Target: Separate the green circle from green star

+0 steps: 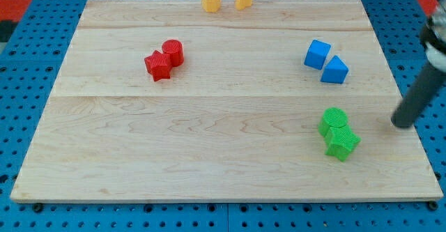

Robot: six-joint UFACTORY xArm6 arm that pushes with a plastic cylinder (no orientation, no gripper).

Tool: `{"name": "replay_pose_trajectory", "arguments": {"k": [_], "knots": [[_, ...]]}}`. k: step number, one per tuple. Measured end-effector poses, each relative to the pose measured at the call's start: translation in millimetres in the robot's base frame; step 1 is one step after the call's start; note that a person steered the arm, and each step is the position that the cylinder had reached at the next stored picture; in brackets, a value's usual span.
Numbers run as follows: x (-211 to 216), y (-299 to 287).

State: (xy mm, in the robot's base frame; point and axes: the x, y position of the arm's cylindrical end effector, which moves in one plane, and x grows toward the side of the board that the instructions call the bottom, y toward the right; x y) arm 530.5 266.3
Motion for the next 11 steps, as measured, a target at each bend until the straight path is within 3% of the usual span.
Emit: {"name": "replay_pose_trajectory", "arguments": {"k": [1,3,4,5,6,9,10,11], "knots": [[34.1,-59.0],[-49.9,-103.7],[-42.4,-131.5],[-41.8,-199.2],[-70.4,-245.0],[-183.3,-247.1],[-205.2,-213.0],[-220.2,-229.3]]}}
